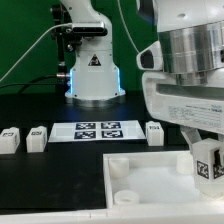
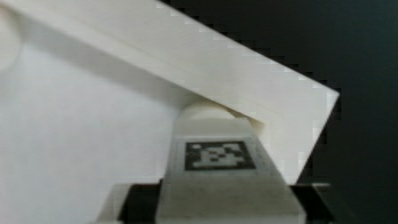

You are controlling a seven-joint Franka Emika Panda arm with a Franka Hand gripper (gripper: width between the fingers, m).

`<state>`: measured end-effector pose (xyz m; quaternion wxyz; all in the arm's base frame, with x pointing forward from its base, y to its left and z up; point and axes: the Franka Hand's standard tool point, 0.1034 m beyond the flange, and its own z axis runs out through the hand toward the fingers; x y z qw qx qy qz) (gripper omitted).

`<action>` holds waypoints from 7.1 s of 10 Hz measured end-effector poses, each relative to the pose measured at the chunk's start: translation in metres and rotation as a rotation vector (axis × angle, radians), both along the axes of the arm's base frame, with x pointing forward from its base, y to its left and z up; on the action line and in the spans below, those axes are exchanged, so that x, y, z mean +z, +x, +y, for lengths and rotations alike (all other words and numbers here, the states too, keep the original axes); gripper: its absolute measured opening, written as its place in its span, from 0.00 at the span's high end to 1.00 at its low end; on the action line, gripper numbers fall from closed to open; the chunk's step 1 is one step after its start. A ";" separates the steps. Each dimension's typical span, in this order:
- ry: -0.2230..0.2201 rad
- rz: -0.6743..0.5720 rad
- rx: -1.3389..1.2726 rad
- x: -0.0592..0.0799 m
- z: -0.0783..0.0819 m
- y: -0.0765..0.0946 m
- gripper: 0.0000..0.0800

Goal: Assemble one leg

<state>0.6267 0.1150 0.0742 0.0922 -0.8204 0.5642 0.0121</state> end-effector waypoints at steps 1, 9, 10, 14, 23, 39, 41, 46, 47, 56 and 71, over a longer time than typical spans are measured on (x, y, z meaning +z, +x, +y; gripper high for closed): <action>0.010 0.013 -0.079 0.000 0.000 0.000 0.63; -0.019 0.002 0.141 -0.002 0.012 -0.006 0.23; -0.041 -0.013 0.312 0.002 0.010 -0.003 0.23; -0.084 -0.086 0.771 0.002 0.009 -0.001 0.19; -0.122 -0.082 0.818 -0.001 0.003 0.007 0.63; 0.023 -0.124 -0.005 -0.005 -0.005 0.004 0.19; -0.042 -0.175 0.335 -0.005 -0.002 0.003 0.19; -0.186 -0.238 0.993 -0.006 0.010 0.000 0.19; -0.217 -0.245 1.156 -0.006 0.014 0.000 0.19; -0.185 -0.198 0.822 -0.004 0.004 0.003 0.63; -0.040 -0.120 0.288 -0.013 0.000 -0.004 0.19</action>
Offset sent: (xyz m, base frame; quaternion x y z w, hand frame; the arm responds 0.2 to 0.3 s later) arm -0.0004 0.0051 -0.0107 0.0537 0.0002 0.2768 0.9594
